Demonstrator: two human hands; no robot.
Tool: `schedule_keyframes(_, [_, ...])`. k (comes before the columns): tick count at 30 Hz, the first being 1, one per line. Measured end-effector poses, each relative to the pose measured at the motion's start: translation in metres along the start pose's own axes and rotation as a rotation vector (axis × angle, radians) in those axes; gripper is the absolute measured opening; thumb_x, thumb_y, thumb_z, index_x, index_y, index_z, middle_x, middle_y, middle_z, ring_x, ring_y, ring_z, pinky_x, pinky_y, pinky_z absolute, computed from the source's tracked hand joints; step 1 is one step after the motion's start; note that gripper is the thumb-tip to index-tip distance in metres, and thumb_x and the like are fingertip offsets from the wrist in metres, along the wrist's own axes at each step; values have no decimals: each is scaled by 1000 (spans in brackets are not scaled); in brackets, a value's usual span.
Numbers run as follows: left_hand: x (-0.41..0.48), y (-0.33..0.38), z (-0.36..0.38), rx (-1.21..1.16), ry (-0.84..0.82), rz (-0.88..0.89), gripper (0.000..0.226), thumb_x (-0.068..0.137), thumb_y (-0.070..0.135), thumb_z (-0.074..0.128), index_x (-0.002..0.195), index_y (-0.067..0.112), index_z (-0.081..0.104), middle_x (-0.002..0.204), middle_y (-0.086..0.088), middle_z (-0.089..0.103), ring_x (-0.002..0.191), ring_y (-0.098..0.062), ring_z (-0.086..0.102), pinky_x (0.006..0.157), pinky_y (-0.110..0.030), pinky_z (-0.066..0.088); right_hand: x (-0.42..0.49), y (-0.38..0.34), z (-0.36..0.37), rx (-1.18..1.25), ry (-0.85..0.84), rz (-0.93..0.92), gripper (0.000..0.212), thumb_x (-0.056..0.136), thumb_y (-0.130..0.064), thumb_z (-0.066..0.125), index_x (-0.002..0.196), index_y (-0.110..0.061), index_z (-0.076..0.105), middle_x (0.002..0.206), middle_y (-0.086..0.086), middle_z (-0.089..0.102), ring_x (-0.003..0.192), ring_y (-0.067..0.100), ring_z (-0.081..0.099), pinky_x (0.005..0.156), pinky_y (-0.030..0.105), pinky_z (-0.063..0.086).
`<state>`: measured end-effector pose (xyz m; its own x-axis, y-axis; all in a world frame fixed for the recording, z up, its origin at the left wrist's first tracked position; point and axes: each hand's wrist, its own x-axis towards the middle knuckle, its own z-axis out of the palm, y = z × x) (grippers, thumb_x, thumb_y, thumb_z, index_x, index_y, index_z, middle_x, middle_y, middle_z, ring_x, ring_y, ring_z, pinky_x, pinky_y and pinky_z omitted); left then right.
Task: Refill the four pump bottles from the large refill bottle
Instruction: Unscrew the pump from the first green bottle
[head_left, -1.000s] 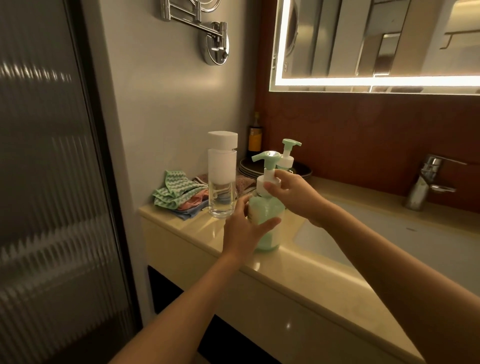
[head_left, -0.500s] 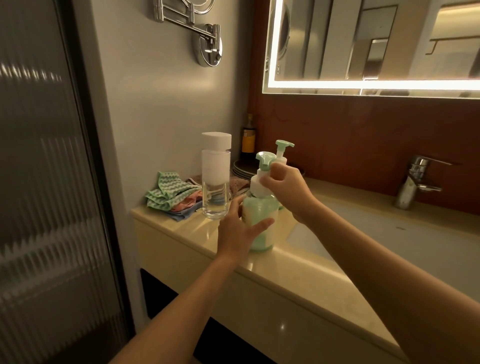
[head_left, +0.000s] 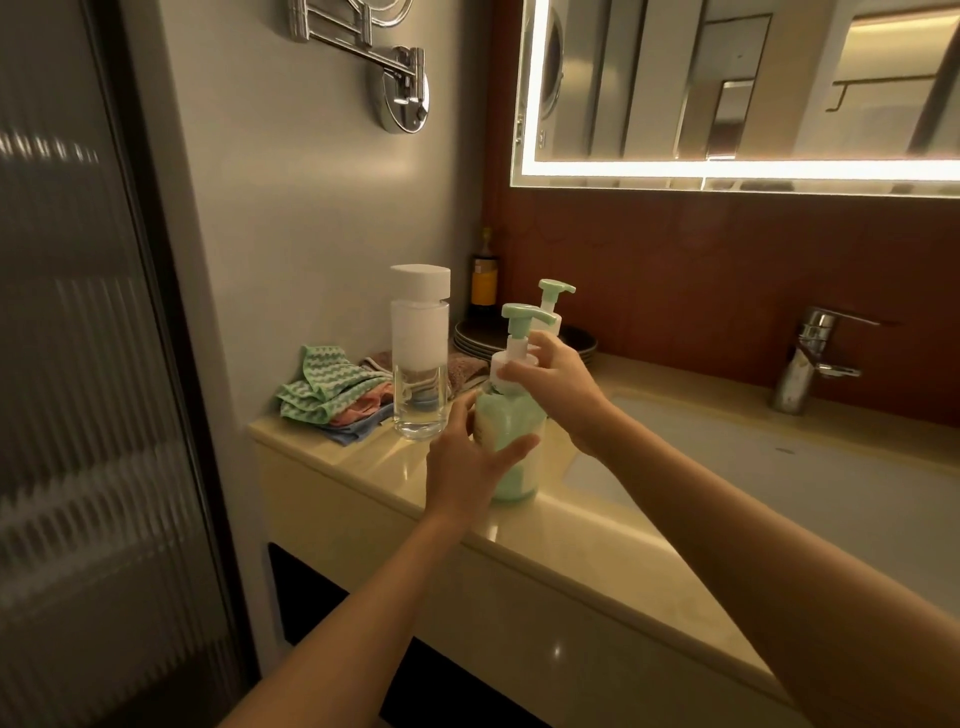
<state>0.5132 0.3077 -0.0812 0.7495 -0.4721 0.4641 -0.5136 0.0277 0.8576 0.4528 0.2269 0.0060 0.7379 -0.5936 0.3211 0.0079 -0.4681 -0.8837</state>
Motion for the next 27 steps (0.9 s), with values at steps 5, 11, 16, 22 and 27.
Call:
schedule_keyframes(5, [-1, -2, 1, -10, 11, -1, 78, 65, 45, 77, 132, 24, 42, 114, 10, 54, 102, -6, 51, 89, -27, 48, 1, 1, 1, -214, 154, -62, 60, 73, -39, 74, 120, -11, 50, 120, 6, 51, 105, 18, 53, 84, 29, 49])
schedule_keyframes(11, [-1, -3, 1, -16, 7, 4, 79, 65, 44, 78, 131, 22, 42, 121, 3, 58, 105, -7, 53, 92, -31, 49, -4, 0, 3, -141, 141, -112, 42, 85, -22, 63, 121, -10, 47, 118, 10, 56, 93, 13, 53, 71, 18, 44])
schedule_keyframes(16, [-1, -4, 2, 5, 22, 10, 80, 65, 46, 76, 133, 24, 40, 121, 6, 55, 103, -4, 48, 91, -26, 46, -1, -1, 7, -229, 159, -120, 66, 79, -41, 68, 131, -12, 41, 126, 8, 51, 111, 21, 52, 94, 38, 47])
schedule_keyframes(22, [-1, -6, 4, 19, 37, 0, 81, 65, 48, 77, 134, 26, 41, 124, 3, 56, 110, -11, 52, 95, -35, 48, 1, -2, 9, -330, 217, -134, 59, 78, -33, 71, 126, -10, 45, 120, 8, 51, 108, 22, 51, 91, 36, 47])
schedule_keyframes(27, [0, -6, 4, 17, 42, 15, 79, 65, 47, 76, 133, 25, 42, 121, 5, 57, 105, -7, 51, 92, -31, 49, -2, -6, 9, -229, 130, -123, 46, 85, -21, 61, 127, -10, 44, 119, 9, 56, 105, 21, 55, 91, 36, 48])
